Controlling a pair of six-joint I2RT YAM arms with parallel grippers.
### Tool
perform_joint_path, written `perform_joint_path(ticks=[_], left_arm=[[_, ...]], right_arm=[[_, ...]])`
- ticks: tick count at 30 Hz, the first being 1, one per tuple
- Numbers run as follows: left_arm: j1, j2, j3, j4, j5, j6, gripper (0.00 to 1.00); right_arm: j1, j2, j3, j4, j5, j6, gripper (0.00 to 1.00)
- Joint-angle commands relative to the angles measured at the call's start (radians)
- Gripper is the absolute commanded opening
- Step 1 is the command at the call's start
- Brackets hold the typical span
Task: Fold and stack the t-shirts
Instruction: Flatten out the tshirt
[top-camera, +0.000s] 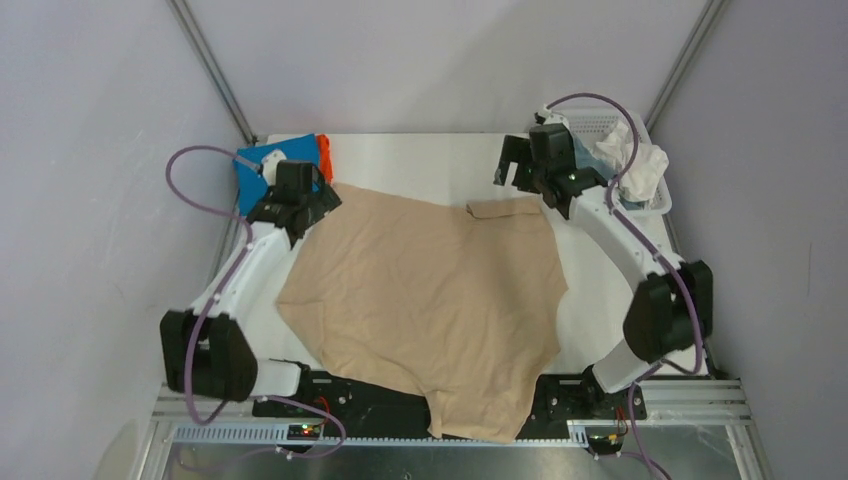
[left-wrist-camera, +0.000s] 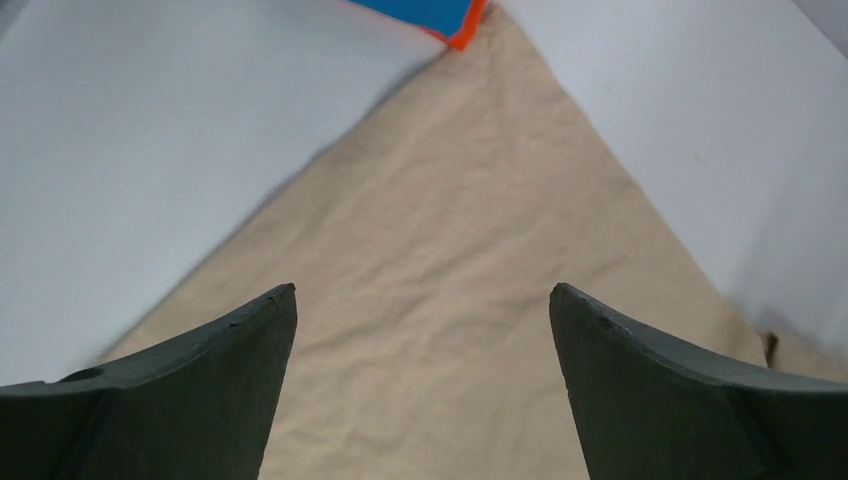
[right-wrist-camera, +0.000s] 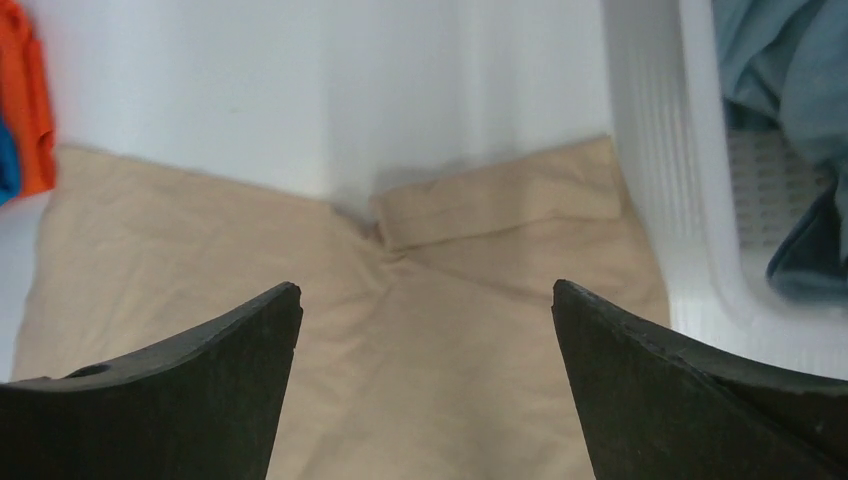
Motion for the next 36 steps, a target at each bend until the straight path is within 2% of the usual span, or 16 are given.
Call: perform_joint_path(ticks=[1,6,12,17,21,28,32,34,36], left_arm=[[-0.054,-0.156,-0.155,0.008,0.088,-0.052,1.0],[-0.215,-0.221,-0.294,0.047,0.134,-0.06,1.0],[-0.311,-0.228,-0.428,0.112,0.148,-0.098,1.0],[-0.345,-0.182,-0.507,0.145,0.133,-0.133,1.0],[-0.348,-0.161,-0.546,0.145,0.091,-0.145,1.0],[-0.348,-0.132,-0.587,0.145,0.077,-0.15,1.0],[-0.348,-0.118,-0.607,0.146,0.073,-0.139,1.0],[-0.348,-0.112,-0.613,0.145,0.079,-0.132,1.0],[-0.348,-0.111,-0.62,0.144,0.082,-0.129,1.0]], right_arm=[[0.074,-0.129,-0.121,-0.027,0.017,0.066,0.99],[0.128,-0.088,-0.195,0.043,-0.056,0.122,0.99],[0.1,0.05,-0.196,0.182,-0.096,0.206,0.99],[0.051,0.184,-0.184,0.337,-0.165,0.235,0.99],[0.028,0.265,-0.159,0.365,-0.203,0.261,0.99],[0.013,0.373,-0.101,0.375,-0.175,0.285,1.0],[0.004,0.447,0.012,0.394,-0.073,0.285,0.99],[-0.002,0.515,0.129,0.373,-0.02,0.287,0.99],[-0.006,0.595,0.313,0.313,0.008,0.304,0.99]])
